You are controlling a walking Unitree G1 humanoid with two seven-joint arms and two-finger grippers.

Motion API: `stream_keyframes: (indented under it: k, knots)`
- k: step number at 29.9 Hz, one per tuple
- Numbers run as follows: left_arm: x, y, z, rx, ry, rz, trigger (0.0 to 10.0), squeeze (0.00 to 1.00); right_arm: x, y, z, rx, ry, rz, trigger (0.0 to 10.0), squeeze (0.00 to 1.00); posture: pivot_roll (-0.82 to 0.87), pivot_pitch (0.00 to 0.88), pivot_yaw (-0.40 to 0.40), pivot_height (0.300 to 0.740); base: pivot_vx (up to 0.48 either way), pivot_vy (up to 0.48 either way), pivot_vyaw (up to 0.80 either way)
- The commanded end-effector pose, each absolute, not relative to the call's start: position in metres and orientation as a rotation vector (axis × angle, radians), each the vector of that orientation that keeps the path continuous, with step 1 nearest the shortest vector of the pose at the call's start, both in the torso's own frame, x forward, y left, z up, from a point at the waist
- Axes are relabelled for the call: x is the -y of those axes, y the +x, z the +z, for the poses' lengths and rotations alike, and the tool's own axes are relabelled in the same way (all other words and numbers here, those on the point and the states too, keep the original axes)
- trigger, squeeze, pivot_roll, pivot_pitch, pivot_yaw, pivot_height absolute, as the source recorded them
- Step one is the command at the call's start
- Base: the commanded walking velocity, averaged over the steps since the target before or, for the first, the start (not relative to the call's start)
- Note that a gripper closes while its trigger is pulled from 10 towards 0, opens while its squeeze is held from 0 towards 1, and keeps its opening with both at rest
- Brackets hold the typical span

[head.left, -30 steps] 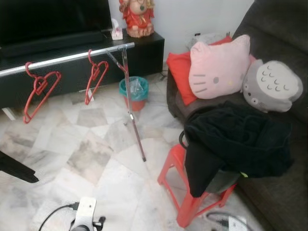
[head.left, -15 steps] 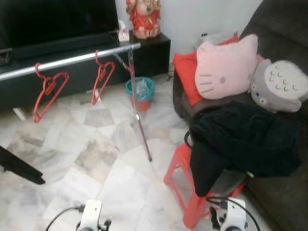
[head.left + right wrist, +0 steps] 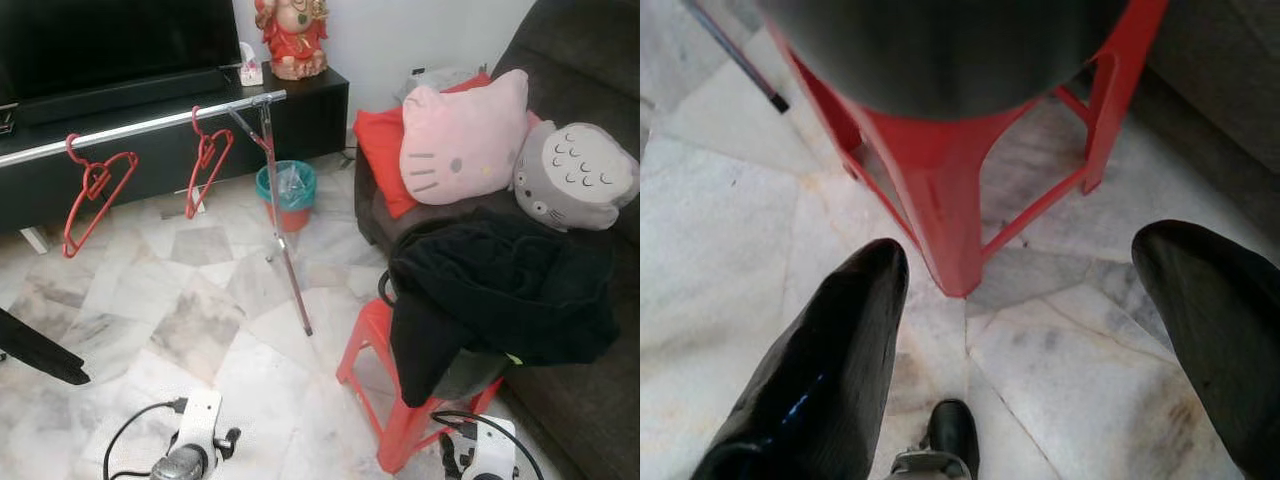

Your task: Hang hanger

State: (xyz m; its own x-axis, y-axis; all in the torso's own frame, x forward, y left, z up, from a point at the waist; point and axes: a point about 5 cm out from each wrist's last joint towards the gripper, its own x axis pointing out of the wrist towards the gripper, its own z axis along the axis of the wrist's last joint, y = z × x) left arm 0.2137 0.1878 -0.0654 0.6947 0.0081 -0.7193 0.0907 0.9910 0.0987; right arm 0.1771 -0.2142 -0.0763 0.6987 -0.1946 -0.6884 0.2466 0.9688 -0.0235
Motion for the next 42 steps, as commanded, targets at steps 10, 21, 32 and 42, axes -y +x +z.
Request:
stream_keyframes:
  k: [10,21,32,42]
  knots:
    - [-0.201,0.205,-0.069,-0.833,0.157,-0.023,10.0,0.00,0.205,0.178,-0.078,-0.766,0.089,-0.225,10.0,0.00,-0.08,0.000,0.017,0.740,0.000,-0.269,0.00]
    - [-0.199,0.203,-0.070,-0.836,0.166,-0.039,10.0,0.00,0.201,0.175,-0.080,-0.784,0.098,-0.218,10.0,0.00,-0.07,0.000,0.026,0.740,0.000,-0.267,0.00]
    - [-0.202,0.203,-0.069,-0.834,0.165,-0.030,10.0,0.00,0.200,0.174,-0.081,-0.785,0.101,-0.216,10.0,0.00,-0.07,0.000,0.036,0.740,0.000,-0.093,0.00]
    - [-0.207,0.203,-0.069,-0.839,0.185,-0.036,10.0,0.00,0.211,0.177,-0.075,-0.714,0.124,-0.307,10.0,0.00,-0.09,0.000,0.061,0.740,0.000,0.000,0.00]
